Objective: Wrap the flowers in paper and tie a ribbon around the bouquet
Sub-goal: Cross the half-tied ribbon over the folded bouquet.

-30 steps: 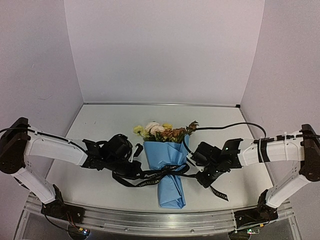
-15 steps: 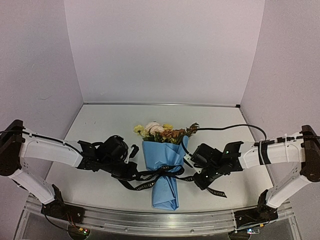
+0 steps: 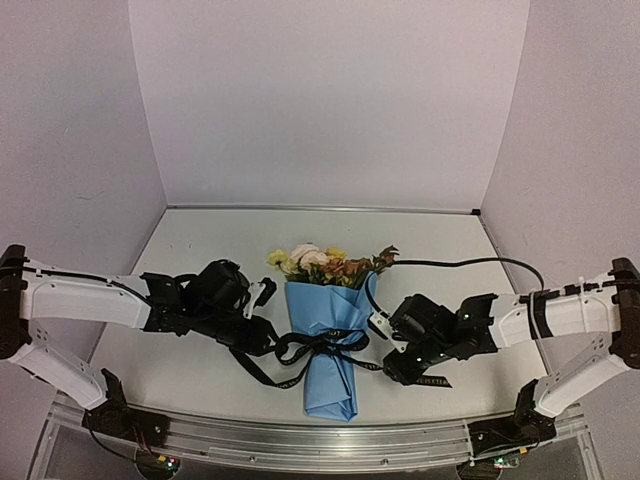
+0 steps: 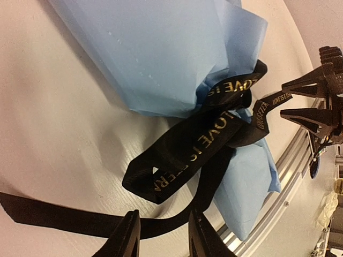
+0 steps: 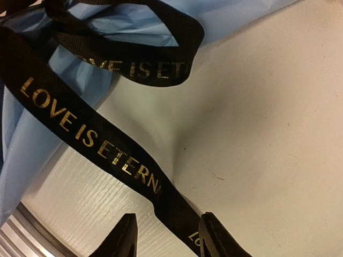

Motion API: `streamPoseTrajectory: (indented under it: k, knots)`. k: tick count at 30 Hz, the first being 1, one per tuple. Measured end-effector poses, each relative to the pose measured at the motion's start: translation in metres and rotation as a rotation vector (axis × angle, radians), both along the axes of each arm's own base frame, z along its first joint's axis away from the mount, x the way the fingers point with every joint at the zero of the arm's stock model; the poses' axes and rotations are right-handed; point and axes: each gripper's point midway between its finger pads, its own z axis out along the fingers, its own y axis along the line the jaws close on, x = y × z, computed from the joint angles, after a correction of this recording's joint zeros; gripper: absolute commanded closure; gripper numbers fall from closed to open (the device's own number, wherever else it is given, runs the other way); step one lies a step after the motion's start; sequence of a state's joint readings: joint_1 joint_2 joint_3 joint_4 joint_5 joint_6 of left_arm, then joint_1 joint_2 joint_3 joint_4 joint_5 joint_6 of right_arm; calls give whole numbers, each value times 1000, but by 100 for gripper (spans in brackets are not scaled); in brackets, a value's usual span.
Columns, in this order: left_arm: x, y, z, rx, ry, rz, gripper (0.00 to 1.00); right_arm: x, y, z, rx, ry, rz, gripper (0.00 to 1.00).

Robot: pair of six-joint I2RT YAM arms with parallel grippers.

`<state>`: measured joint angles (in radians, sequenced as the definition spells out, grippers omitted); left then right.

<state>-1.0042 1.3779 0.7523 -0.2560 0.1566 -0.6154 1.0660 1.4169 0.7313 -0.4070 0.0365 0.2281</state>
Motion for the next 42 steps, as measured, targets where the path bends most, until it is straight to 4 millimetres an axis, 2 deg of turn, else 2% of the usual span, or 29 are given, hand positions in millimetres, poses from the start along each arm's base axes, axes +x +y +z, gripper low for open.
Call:
streamPoseTrajectory:
  k: [6,11,16,19,22,26,28,31,35,39,42]
  knots:
    - [8,-11,35,-39,-93,-61,65,1,25,10,91,-40,123,53]
    - [17,-26,69,-72,-177,-113,65,-5,42,0,93,-54,266,57]
    - [36,-56,88,-67,-251,-181,66,-3,52,-4,94,-95,345,62]
    - [45,-73,84,-55,-261,-225,68,1,58,-5,102,-126,357,68]
    - [48,-87,66,-36,-232,-268,68,6,61,-11,94,-157,357,75]
    - [46,-96,41,-20,-173,-309,69,12,62,-18,77,-197,339,94]
    - [43,-99,35,-22,-151,-325,69,14,60,-19,74,-210,324,100]
    - [38,-103,31,-35,-130,-359,68,17,58,-17,79,-228,290,100]
    - [37,-111,29,-54,-121,-393,65,19,54,-4,122,-242,224,100]
    - [39,-119,23,-49,-121,-421,64,20,56,11,189,-234,157,100]
    - [43,-126,15,-38,-126,-445,63,15,56,11,213,-187,120,100]
